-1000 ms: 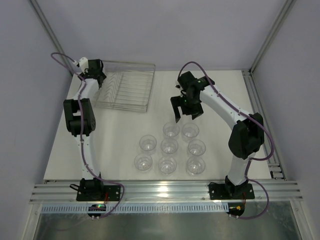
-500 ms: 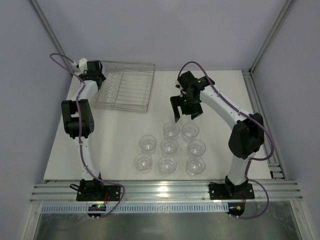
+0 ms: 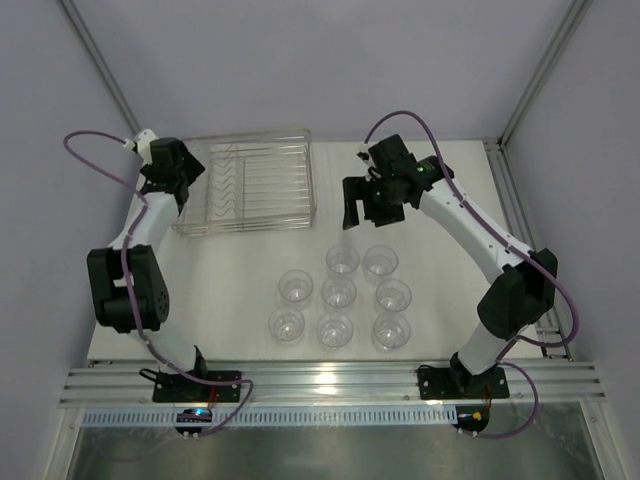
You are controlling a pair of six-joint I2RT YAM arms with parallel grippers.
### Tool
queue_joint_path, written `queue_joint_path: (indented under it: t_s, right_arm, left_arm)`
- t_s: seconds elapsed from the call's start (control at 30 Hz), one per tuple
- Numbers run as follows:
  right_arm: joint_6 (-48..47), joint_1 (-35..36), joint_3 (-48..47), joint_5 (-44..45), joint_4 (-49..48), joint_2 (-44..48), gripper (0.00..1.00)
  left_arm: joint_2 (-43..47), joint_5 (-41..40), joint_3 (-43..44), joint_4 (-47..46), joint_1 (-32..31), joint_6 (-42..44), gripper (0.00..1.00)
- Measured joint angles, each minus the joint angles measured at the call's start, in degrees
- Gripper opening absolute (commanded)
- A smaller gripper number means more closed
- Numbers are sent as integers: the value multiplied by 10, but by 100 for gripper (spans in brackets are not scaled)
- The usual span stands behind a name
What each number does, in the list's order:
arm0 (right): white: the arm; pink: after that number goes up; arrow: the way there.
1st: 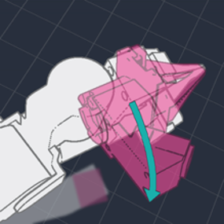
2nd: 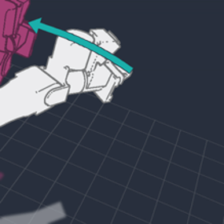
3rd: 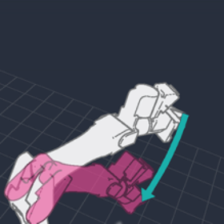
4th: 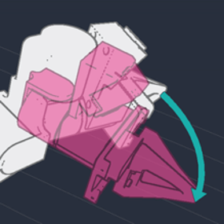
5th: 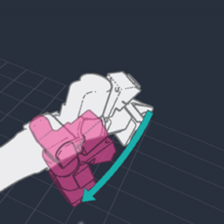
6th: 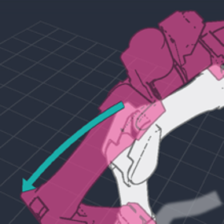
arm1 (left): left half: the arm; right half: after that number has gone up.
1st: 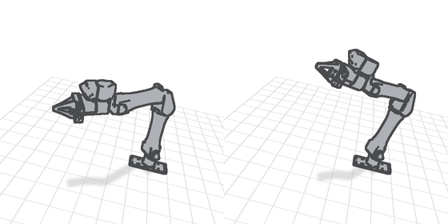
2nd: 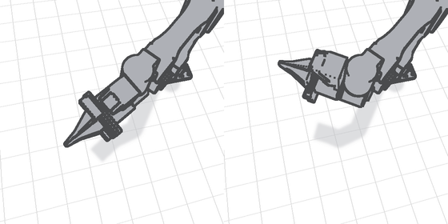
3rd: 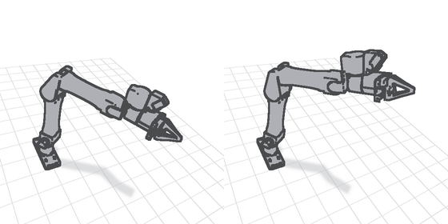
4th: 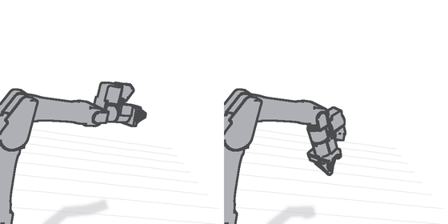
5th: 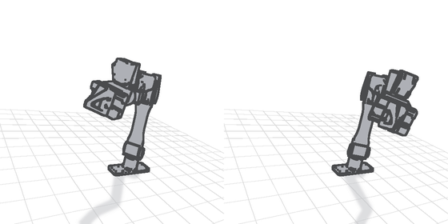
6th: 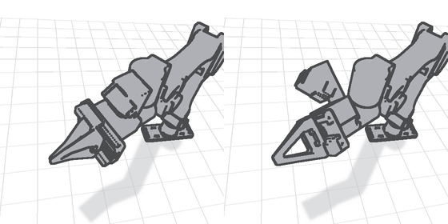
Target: Unload the cups from the dish rack
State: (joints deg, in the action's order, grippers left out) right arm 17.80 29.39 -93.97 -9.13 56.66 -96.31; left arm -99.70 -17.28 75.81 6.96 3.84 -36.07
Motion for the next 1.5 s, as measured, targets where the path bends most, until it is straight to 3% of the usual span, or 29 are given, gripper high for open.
queue_joint_path:
  t_s: [0.17,0.33,0.63,0.8,1.1,1.2,1.23,1.3,1.33,1.4,1.43,1.5]
  right_arm:
    - [20,0,26,-47,-56,32,88]
    - [57,0,89,-135,-144,58,87]
    - [204,0,239,-303,-409,106,88]
    - [259,0,255,-336,-504,100,88]
    - [308,5,228,-355,-582,43,84]
    - [319,14,210,-358,-596,23,72]
    - [322,17,207,-359,-601,18,58]
    - [329,23,203,-362,-607,13,42]
    - [334,26,203,-363,-612,11,29]
    - [335,27,203,-359,-612,7,16]
    - [341,24,204,-363,-614,4,7]
    - [353,22,204,-376,-627,0,4]
  left_arm:
    - [130,78,-86,-89,-1,-32,0]
    - [193,207,-162,-159,0,-110,0]
    - [217,468,-406,-391,-14,-403,0]
    - [225,560,-427,-469,-36,-489,0]
    - [284,614,-440,-458,-102,-489,0]
    - [282,614,-445,-442,-124,-485,0]
    - [281,613,-445,-438,-132,-483,0]
    - [276,610,-445,-436,-147,-479,0]
    - [273,610,-445,-436,-153,-477,0]
    - [267,613,-445,-443,-162,-479,2]
    - [266,610,-444,-446,-163,-480,12]
    - [261,611,-442,-450,-162,-482,32]
